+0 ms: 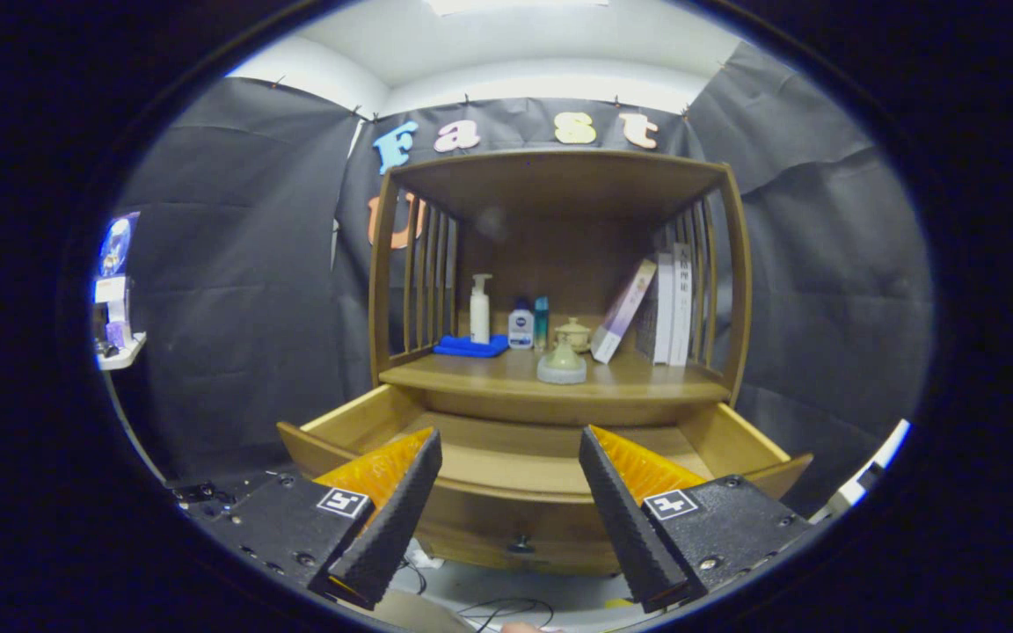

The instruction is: Pull open the drawer, take out the items inside it, and place them on the countertop above the cabinet.

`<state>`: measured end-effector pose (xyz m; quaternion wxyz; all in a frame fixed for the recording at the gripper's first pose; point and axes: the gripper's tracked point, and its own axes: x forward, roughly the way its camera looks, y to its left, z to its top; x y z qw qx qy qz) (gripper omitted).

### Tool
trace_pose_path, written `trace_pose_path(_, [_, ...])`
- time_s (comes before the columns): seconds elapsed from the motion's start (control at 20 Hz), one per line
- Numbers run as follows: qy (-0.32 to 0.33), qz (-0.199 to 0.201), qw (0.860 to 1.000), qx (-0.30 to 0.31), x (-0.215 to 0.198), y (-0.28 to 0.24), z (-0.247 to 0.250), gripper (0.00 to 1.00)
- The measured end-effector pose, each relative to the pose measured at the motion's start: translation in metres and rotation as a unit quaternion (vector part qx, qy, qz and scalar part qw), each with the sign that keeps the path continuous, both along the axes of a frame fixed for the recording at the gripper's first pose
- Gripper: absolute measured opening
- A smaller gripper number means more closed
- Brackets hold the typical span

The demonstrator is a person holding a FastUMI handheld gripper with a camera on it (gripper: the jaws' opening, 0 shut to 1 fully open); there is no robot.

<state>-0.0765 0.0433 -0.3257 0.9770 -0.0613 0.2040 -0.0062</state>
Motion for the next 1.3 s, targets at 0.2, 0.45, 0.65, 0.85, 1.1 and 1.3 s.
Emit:
trace_pose_path(0.2, [0.047, -0.021, 0.999, -0.007, -0.016, -0.012, -0.050, 0.99])
trace_pose_path(0.45, [0.062, -0.056, 0.996, -0.015, -0.012, -0.019, -0.078, 0.98])
trace_pose_path(0.65, [0.057, -0.071, 0.995, -0.043, -0.011, -0.020, -0.082, 0.98])
trace_pose_path(0.85, [0.050, -0.090, 0.994, -0.039, -0.004, -0.024, -0.083, 0.98])
trace_pose_path(1.1, [0.039, -0.091, 0.994, -0.034, 0.001, -0.022, -0.085, 0.98])
trace_pose_path(1.3, [0.037, -0.091, 0.995, -0.033, 0.016, -0.025, -0.088, 0.98])
